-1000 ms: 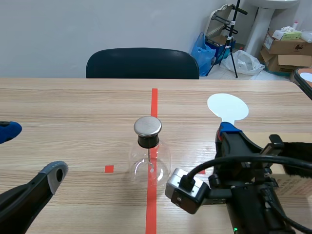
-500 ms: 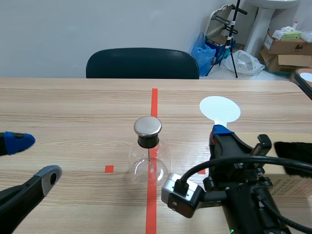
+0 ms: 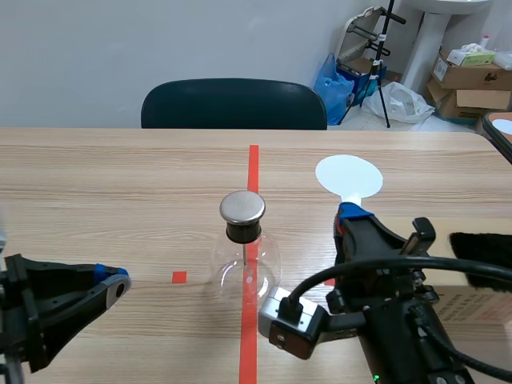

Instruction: Do the electroscope experiment

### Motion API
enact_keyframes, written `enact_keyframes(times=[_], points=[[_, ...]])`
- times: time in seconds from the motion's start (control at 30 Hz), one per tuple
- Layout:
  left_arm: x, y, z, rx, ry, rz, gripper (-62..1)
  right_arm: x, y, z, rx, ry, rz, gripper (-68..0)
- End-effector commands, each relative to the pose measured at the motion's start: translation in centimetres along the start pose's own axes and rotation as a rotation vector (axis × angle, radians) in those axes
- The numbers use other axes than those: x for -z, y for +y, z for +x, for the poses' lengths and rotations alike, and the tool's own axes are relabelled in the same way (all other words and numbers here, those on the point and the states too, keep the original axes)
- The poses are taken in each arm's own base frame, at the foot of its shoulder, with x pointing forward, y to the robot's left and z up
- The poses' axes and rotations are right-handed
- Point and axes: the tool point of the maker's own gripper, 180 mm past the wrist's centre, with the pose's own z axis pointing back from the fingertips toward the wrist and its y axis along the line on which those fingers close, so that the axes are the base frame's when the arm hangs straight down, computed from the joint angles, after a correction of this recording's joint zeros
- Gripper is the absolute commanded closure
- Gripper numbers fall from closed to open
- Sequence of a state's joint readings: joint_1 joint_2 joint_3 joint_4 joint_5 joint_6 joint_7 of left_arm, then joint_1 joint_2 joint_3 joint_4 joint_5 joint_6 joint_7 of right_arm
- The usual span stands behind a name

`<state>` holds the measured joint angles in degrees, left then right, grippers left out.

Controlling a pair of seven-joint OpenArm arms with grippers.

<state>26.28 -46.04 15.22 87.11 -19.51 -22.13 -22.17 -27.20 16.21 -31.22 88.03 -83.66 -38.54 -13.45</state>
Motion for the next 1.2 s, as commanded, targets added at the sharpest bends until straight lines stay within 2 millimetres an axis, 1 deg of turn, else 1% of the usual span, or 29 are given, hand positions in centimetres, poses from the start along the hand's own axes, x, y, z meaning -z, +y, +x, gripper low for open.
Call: enact_keyframes(times=[0.0, 0.1, 0.23, 0.5, 0.73, 0.87, 1.17], points=[[0.7, 0.4, 1.0, 0.003, -0.054, -0.006, -2.8, 0.4, -0.6, -0.2, -0.006, -0.003, -0.027, -1.3], [1.9, 0.4, 0.0, -0.008, -0.043, -0.053, -3.0, 0.3, -0.6, -0.1, -0.005, -0.009, -0.025, -1.3], [3.2, 0.3, -1.0, -0.013, -0.046, -0.094, -3.0, 0.3, -0.6, 0.1, -0.005, -0.017, -0.024, -1.3], [6.0, 0.8, -3.0, -0.025, -0.021, -0.112, -3.0, 0.1, -0.5, 0.1, -0.004, -0.017, -0.018, -1.3], [7.4, 1.1, -4.5, -0.044, 0.003, -0.104, -3.0, 0.0, -0.3, 0.0, 0.008, -0.008, -0.009, -1.3], [7.8, 0.9, -4.7, -0.050, 0.003, -0.107, -3.0, -0.2, -0.1, 0.0, 0.011, -0.008, -0.001, -1.3], [8.2, 0.6, -4.2, -0.056, -0.026, -0.110, -3.0, -0.2, -0.1, 0.1, 0.008, -0.010, -0.003, -1.3]])
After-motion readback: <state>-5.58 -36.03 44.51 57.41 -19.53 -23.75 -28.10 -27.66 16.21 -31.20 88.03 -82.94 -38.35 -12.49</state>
